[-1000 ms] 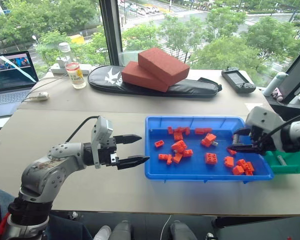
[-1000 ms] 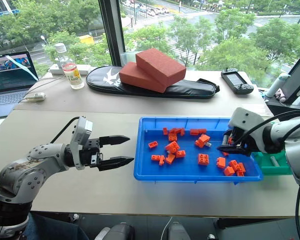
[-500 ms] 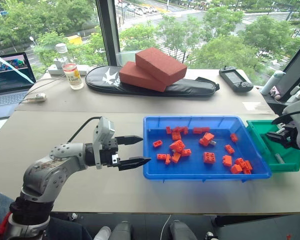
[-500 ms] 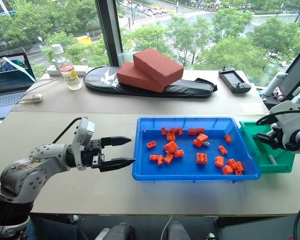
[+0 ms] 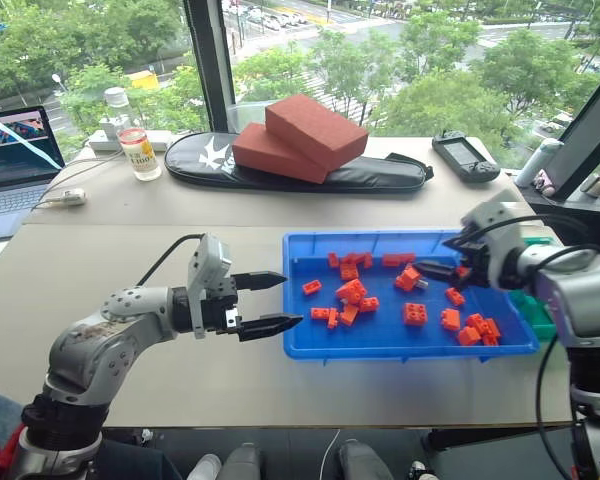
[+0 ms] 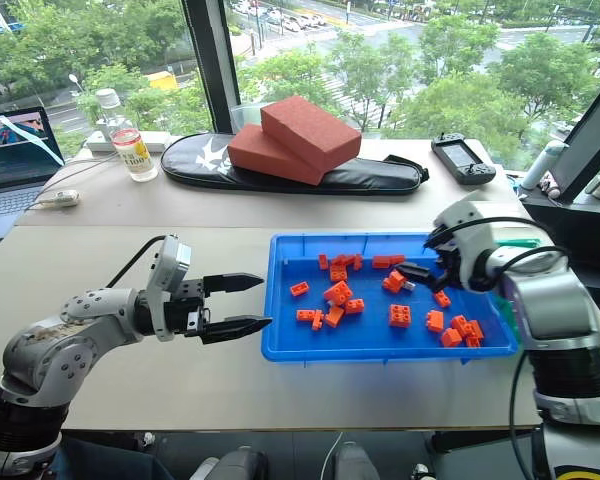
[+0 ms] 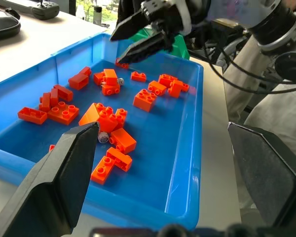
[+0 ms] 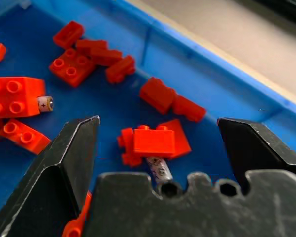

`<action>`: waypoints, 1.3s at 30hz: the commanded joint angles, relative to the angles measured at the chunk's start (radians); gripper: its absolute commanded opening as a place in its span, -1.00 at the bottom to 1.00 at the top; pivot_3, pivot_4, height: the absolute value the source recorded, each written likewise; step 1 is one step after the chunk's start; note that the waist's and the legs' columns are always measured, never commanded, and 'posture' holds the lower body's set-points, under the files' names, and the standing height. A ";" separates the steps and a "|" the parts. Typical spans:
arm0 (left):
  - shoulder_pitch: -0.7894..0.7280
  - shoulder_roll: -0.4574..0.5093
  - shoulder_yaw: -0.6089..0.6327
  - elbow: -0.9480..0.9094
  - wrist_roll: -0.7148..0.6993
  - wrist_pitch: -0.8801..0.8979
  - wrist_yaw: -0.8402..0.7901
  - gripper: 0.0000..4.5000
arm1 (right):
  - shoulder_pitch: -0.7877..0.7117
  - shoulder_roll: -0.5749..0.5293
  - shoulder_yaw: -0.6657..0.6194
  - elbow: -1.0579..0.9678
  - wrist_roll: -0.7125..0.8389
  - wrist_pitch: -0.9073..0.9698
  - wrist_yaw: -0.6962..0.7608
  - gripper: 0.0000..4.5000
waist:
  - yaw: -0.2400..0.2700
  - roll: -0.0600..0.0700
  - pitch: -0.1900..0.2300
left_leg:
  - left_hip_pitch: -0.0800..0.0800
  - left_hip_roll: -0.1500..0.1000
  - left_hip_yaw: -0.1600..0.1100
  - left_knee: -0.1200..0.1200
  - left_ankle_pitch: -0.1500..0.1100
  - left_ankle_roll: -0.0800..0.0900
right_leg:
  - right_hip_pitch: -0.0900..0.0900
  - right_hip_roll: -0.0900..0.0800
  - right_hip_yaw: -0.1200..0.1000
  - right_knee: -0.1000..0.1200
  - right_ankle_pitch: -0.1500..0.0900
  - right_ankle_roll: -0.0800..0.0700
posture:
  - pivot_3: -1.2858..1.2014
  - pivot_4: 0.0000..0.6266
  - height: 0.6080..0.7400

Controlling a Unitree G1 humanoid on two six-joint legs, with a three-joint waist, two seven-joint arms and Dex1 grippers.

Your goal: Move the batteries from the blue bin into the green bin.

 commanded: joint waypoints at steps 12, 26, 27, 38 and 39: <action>0.010 0.012 0.023 -0.043 -0.009 -0.015 0.011 1.00 | -0.017 0.027 0.023 0.070 -0.015 -0.052 0.000 -0.26 | -0.008 0.000 0.000 | 0.000 0.000 0.000 0.000 0.000 0.000 | 0.000 0.000 0.000 0.000 0.000 0.000 | 0.03 -0.52 1.00; 0.019 0.021 0.031 -0.042 -0.012 -0.016 0.009 1.00 | 0.122 -0.189 -0.209 -0.306 0.137 0.115 0.085 -0.36 | 0.003 0.000 0.000 | -0.001 0.000 -0.001 0.000 0.000 0.000 | 0.000 0.000 0.000 0.000 0.000 0.000 | 0.03 -0.52 1.00; 0.021 0.022 0.031 -0.043 -0.010 -0.017 0.009 1.00 | 0.182 -0.235 -0.223 -0.353 0.143 0.128 0.111 -0.36 | 0.006 0.000 0.000 | -0.001 0.000 -0.001 0.000 0.000 0.000 | 0.000 0.000 -0.001 0.000 0.000 0.000 | 0.03 -0.52 1.00; 0.022 0.026 0.029 -0.041 -0.008 -0.020 0.003 1.00 | 0.304 -0.304 -0.167 -0.424 0.113 0.147 0.047 0.50 | 0.000 0.000 0.000 | 0.001 0.001 0.001 0.000 0.000 0.000 | 0.001 0.001 0.000 0.000 0.000 0.000 | 0.03 -0.52 1.00; 0.020 0.026 0.029 -0.042 -0.009 -0.018 0.003 1.00 | 0.271 -0.288 -0.147 -0.405 0.109 0.138 0.037 0.65 | -0.003 0.000 0.000 | 0.001 0.001 0.001 0.000 0.000 0.000 | 0.001 0.001 0.000 0.000 0.000 0.000 | 0.03 -0.52 1.00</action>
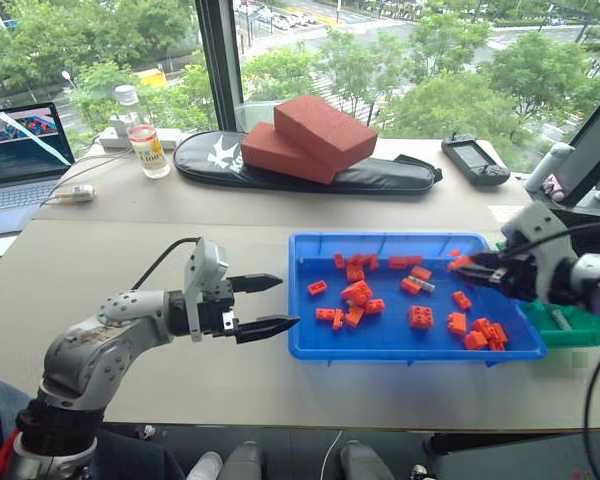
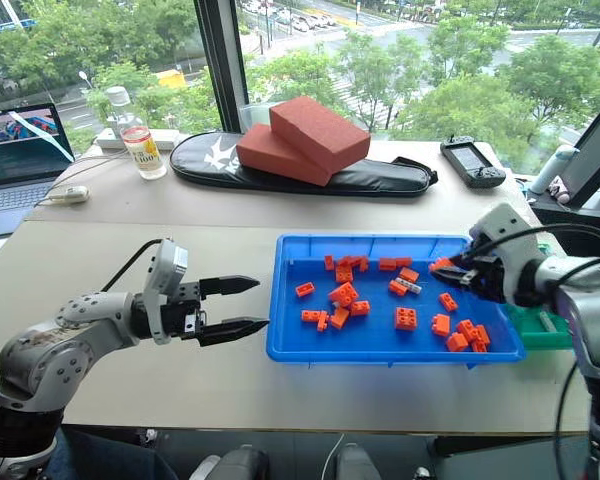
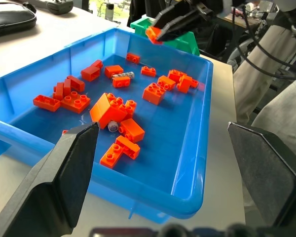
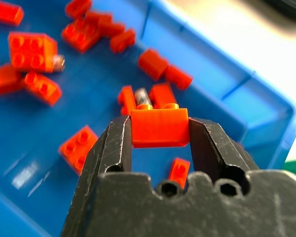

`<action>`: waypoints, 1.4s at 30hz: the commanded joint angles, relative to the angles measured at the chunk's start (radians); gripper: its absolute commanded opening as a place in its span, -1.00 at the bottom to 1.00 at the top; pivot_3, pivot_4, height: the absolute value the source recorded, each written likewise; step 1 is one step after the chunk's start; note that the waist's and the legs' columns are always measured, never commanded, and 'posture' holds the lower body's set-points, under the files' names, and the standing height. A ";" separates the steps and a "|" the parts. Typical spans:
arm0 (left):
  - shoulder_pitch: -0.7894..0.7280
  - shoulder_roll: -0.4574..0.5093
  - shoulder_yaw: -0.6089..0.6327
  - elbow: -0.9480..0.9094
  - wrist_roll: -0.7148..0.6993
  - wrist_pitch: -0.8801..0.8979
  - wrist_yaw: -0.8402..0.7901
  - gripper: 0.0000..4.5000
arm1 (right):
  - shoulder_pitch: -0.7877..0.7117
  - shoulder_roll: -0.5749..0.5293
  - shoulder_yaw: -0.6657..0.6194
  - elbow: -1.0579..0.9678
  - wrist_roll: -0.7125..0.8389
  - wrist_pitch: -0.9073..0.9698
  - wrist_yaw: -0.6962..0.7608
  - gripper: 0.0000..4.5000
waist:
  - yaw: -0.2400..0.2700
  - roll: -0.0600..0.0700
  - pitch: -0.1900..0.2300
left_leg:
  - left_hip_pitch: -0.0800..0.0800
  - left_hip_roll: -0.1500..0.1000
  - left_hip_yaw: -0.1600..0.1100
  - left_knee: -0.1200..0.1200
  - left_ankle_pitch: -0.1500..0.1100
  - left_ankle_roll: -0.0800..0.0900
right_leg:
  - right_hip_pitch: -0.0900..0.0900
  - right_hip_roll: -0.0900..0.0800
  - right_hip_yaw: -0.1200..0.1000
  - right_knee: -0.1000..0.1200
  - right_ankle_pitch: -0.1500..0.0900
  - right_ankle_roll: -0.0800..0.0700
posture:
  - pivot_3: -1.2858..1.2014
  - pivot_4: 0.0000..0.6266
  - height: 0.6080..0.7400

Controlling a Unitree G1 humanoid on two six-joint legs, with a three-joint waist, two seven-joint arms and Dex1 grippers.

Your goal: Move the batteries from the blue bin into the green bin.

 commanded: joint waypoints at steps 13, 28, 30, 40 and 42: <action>-0.014 -0.002 0.029 -0.051 -0.033 -0.003 0.018 1.00 | -0.372 0.190 0.293 0.543 -0.180 -0.343 0.008 0.65 | -0.002 0.000 0.000 | -0.001 -0.001 0.000 0.000 0.000 0.000 | 0.000 -0.001 0.000 -0.001 0.000 0.000 | 0.03 -0.52 1.00; -0.015 -0.006 0.025 -0.054 -0.035 -0.003 0.029 1.00 | -0.414 0.247 0.347 0.670 -0.248 -0.402 0.095 -0.87 | -0.008 0.000 0.000 | -0.001 -0.001 -0.001 0.000 0.000 0.000 | 0.000 -0.001 -0.001 0.000 0.000 0.000 | 0.03 -0.52 1.00; -0.016 -0.003 0.025 -0.053 -0.034 -0.004 0.027 1.00 | -0.409 0.251 0.342 0.664 -0.248 -0.401 0.096 -0.89 | -0.008 0.000 0.000 | -0.001 -0.001 -0.001 0.000 0.000 0.000 | 0.000 -0.001 -0.001 0.000 0.000 0.000 | 0.03 -0.52 1.00; -0.018 0.000 0.026 -0.046 -0.030 -0.009 0.017 1.00 | -0.328 0.169 0.199 0.444 -0.185 -0.317 0.085 -0.89 | -0.002 0.000 0.000 | -0.001 -0.001 -0.001 0.000 0.000 0.000 | -0.001 -0.001 -0.001 0.000 0.000 0.000 | 0.03 -0.52 1.00; -0.016 -0.001 0.024 -0.045 -0.028 -0.010 0.017 1.00 | -0.295 0.140 0.083 0.373 -0.148 -0.282 0.053 -0.89 | 0.000 0.000 0.000 | -0.002 -0.002 -0.001 0.000 0.000 0.000 | -0.001 -0.002 -0.001 0.000 0.000 0.000 | 0.03 -0.52 1.00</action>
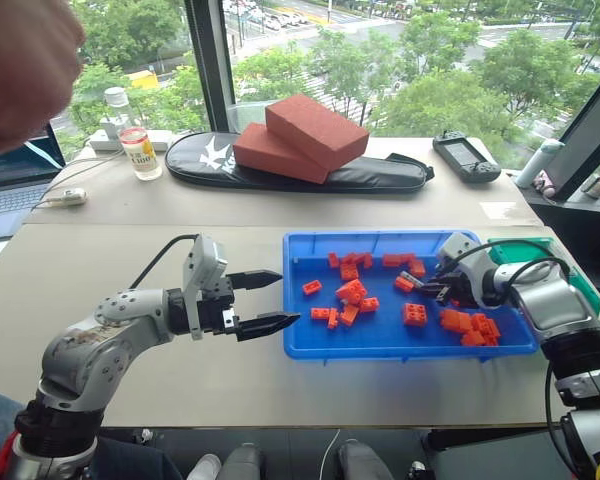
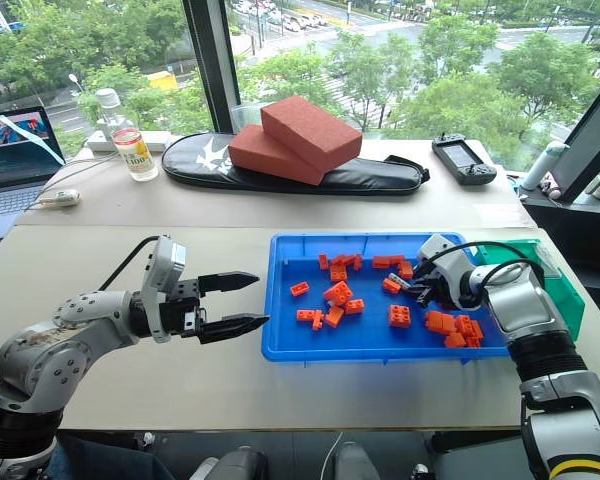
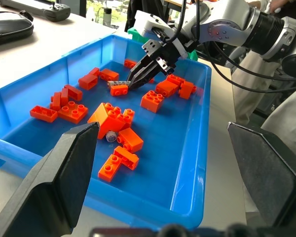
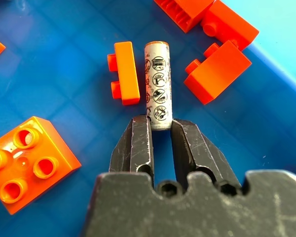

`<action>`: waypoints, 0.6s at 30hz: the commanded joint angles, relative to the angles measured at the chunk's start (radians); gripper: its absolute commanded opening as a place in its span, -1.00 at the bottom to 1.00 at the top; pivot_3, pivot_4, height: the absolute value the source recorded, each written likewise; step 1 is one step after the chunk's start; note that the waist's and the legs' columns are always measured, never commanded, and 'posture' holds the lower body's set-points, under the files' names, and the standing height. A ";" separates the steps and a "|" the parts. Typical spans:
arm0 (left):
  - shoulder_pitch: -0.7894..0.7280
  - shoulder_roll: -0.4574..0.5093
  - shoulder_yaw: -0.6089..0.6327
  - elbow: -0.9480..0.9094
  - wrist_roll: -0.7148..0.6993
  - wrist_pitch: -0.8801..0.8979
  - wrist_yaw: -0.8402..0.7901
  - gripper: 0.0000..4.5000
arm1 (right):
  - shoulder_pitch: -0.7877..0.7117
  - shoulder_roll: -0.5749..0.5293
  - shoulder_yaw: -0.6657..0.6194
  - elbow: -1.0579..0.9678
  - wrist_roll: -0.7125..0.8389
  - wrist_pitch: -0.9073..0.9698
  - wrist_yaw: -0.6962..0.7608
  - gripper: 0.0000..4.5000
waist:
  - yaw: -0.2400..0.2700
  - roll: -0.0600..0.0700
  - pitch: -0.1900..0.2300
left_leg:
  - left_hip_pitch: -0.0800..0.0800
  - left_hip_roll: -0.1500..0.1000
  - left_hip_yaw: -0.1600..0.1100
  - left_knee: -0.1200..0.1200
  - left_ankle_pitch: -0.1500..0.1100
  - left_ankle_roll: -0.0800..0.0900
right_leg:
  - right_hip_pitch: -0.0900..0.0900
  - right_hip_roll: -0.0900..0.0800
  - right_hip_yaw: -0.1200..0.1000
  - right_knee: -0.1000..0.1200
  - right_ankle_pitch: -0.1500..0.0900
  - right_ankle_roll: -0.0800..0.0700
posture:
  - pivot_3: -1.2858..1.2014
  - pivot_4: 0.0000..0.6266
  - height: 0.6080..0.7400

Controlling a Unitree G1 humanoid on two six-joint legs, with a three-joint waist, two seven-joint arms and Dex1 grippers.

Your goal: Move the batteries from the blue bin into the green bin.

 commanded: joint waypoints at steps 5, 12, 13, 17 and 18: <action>-0.005 0.011 0.019 -0.032 -0.017 -0.010 -0.011 1.00 | 0.030 -0.092 -0.451 -0.155 0.069 0.195 -0.228 -0.89 | 0.010 0.000 0.000 | 0.000 0.000 0.000 0.000 0.000 0.000 | 0.000 0.000 0.000 0.000 0.000 0.000 | 0.03 -0.52 1.00; -0.012 0.013 0.020 -0.024 -0.022 -0.003 -0.013 1.00 | 0.139 -0.104 -0.537 -0.147 0.034 0.287 -0.359 -0.89 | 0.010 0.000 0.000 | 0.000 0.000 0.001 0.000 0.000 0.000 | 0.001 0.001 0.000 -0.001 0.000 0.000 | 0.03 -0.52 1.00; -0.013 0.014 0.020 -0.023 -0.021 -0.004 -0.015 1.00 | 0.154 -0.100 -0.534 -0.150 0.036 0.283 -0.366 -0.89 | 0.009 0.000 0.000 | 0.000 0.000 0.001 0.000 0.000 0.000 | 0.000 0.001 0.001 -0.001 0.000 0.000 | 0.03 -0.52 1.00; -0.014 0.020 0.025 -0.020 -0.020 -0.004 -0.019 1.00 | 0.184 -0.099 -0.531 -0.167 0.044 0.277 -0.382 -0.19 | 0.005 0.001 -0.001 | 0.000 0.000 0.002 0.000 0.000 0.000 | 0.000 0.001 0.001 0.000 0.000 0.000 | 0.03 -0.52 1.00; -0.013 0.023 0.028 -0.020 -0.021 -0.004 -0.020 1.00 | 0.176 -0.101 -0.528 -0.175 0.049 0.274 -0.383 -0.06 | 0.005 0.001 -0.001 | 0.000 0.000 0.001 0.000 0.000 0.000 | 0.000 0.001 0.001 0.000 0.000 0.000 | 0.03 -0.52 1.00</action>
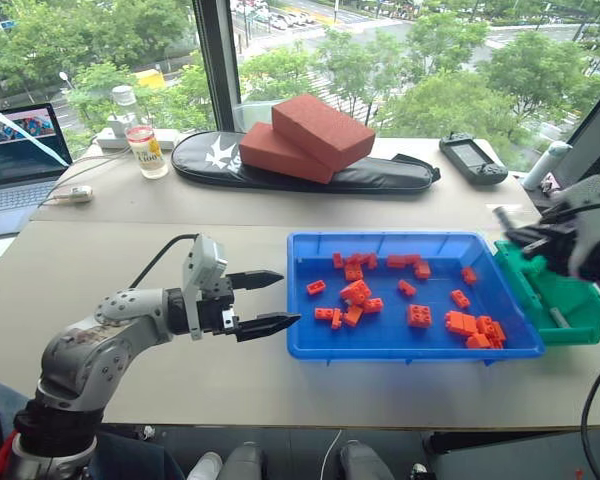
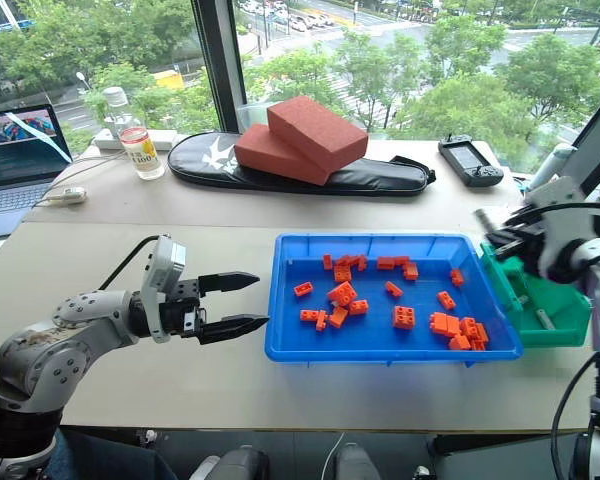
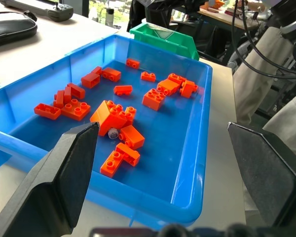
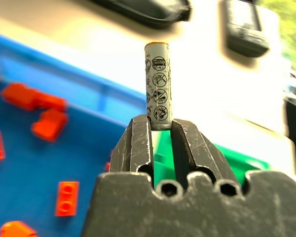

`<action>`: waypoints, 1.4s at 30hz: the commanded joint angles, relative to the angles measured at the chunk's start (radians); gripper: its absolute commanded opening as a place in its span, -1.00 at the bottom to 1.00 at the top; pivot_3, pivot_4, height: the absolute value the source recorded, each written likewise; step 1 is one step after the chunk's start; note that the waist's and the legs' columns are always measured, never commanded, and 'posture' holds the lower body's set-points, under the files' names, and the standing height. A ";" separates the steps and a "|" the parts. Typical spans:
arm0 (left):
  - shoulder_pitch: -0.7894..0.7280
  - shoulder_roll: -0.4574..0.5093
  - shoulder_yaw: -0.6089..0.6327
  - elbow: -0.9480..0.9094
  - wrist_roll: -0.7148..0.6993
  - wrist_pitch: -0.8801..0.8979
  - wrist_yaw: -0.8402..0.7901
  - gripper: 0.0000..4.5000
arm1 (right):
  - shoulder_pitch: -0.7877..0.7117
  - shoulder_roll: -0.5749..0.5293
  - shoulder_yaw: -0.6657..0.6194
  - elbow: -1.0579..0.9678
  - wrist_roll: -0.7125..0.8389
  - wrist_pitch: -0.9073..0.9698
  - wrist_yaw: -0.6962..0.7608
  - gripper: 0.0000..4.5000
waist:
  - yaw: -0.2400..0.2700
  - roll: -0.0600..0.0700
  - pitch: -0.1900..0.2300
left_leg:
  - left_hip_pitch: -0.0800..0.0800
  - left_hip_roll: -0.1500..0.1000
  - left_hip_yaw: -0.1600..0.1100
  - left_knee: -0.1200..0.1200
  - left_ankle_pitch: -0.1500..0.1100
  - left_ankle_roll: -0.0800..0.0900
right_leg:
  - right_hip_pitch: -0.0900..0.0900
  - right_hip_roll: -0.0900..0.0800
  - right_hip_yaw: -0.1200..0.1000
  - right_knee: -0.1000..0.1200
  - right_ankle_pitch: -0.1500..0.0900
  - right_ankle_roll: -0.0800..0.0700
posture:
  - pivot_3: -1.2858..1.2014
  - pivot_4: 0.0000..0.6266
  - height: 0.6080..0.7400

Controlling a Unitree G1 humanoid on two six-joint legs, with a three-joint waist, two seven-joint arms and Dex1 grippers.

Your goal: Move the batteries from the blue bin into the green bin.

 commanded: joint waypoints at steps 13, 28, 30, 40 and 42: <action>0.004 0.053 0.065 -0.014 -0.040 -0.004 -0.020 1.00 | -0.181 0.156 0.380 -0.455 0.329 0.098 0.202 0.51 | -0.016 -0.001 0.000 | 0.001 0.003 -0.001 -0.001 0.000 0.000 | 0.001 0.002 -0.001 -0.001 0.000 0.000 | 0.03 -0.52 1.00; 0.028 0.049 0.075 -0.040 -0.068 -0.001 0.014 1.00 | -0.279 0.278 0.606 -0.291 0.152 0.075 0.067 0.98 | -0.010 -0.001 0.000 | -0.002 0.001 -0.002 -0.001 0.000 0.000 | -0.002 0.000 -0.002 0.000 0.000 0.000 | 0.03 -0.52 1.00; 0.030 0.051 0.074 -0.040 -0.068 -0.003 0.015 1.00 | -0.283 0.291 0.612 -0.288 0.147 0.080 0.062 0.98 | -0.011 -0.001 0.000 | -0.002 0.001 -0.002 -0.001 0.000 0.000 | -0.002 0.000 -0.002 0.000 0.000 0.000 | 0.03 -0.52 1.00; 0.028 0.045 0.062 -0.039 -0.070 -0.002 0.025 1.00 | -0.276 0.326 0.629 -0.246 0.120 0.084 0.050 0.87 | -0.013 -0.001 0.000 | -0.002 0.001 -0.003 -0.001 0.000 0.000 | -0.002 0.001 -0.002 0.000 0.000 0.000 | 0.03 -0.52 1.00; 0.029 0.046 0.061 -0.038 -0.070 -0.002 0.025 1.00 | -0.277 0.332 0.622 -0.246 0.123 0.080 0.052 0.65 | -0.014 -0.001 0.000 | -0.002 0.001 -0.003 -0.001 0.000 0.000 | -0.002 0.001 -0.002 0.000 0.000 0.000 | 0.03 -0.52 1.00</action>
